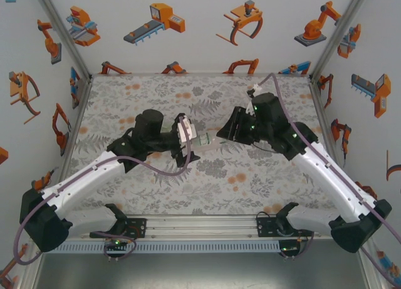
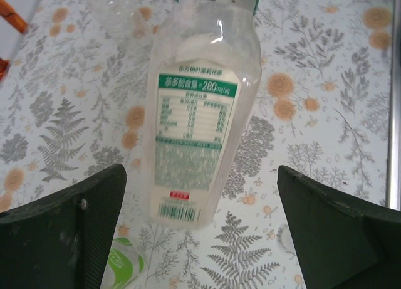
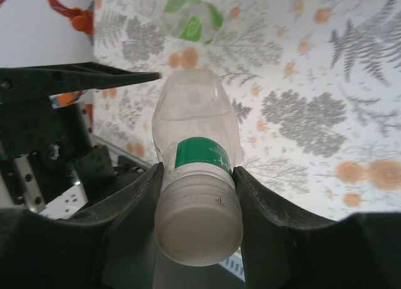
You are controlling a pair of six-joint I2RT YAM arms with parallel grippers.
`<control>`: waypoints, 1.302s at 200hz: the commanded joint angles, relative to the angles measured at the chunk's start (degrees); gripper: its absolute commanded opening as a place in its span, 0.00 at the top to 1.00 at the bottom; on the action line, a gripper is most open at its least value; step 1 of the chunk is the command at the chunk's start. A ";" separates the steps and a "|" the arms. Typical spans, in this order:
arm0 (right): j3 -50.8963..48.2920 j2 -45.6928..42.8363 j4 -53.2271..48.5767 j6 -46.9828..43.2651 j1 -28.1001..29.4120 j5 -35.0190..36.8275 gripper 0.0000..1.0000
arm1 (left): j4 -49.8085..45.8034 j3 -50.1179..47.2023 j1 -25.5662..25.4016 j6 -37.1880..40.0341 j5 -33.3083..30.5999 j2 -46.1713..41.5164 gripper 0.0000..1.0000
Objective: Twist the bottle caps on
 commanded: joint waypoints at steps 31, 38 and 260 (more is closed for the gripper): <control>12.85 11.77 -12.81 -14.61 -5.41 1.80 0.73 | 8.81 1.56 5.01 -11.55 -8.85 -0.42 0.00; 14.45 13.50 -13.58 -16.13 -6.13 2.00 0.73 | 9.55 1.61 5.86 -13.31 -9.98 -0.47 0.00; 60.58 55.64 -33.84 -32.70 -14.31 13.85 0.75 | -5.72 14.16 13.73 -49.65 -18.44 8.86 0.03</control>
